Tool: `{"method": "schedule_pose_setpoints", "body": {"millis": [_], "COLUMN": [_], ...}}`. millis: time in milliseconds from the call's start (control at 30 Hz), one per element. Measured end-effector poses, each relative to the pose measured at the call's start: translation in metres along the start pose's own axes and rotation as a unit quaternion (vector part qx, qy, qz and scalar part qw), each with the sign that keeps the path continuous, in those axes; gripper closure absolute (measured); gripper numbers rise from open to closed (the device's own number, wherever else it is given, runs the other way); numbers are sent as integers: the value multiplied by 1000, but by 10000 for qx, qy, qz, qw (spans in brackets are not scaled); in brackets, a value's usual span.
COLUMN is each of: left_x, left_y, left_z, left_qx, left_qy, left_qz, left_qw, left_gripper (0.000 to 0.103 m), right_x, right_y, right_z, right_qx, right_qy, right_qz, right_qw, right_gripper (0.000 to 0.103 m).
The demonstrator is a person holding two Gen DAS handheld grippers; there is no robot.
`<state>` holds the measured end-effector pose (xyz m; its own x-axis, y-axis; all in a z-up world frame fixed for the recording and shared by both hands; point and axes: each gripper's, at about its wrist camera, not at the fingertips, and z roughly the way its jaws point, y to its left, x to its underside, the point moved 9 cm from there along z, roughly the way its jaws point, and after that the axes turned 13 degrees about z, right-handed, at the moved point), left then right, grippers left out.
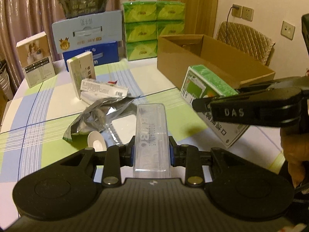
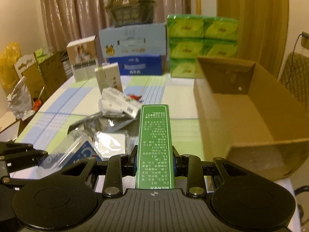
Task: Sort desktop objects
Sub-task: 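Carry both held boxes over the open cardboard box with both tools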
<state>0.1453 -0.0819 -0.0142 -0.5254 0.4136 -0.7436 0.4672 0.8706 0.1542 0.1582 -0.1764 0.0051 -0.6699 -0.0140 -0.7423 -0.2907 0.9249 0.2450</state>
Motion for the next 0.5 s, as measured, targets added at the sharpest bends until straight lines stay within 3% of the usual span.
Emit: {"method": "schedule_pose_setpoints", "body": {"millis": [300, 500], "left_x": [-36, -63], "left_y": [-33, -58], "left_z": [-20, -14], "left_qx": [99, 222], "left_qy": [-176, -235], "left_qz": [149, 327], "left_qw": [9997, 9989], "left_gripper": [77, 77], "right_x": [-39, -65], "right_y": [-33, -63], "right_z": [-52, -66], "right_qx": [125, 252], "right_qy": [-359, -512], "right_qz": [248, 312], "right_qw": [9990, 9979], "right_gripper": [75, 75]}}
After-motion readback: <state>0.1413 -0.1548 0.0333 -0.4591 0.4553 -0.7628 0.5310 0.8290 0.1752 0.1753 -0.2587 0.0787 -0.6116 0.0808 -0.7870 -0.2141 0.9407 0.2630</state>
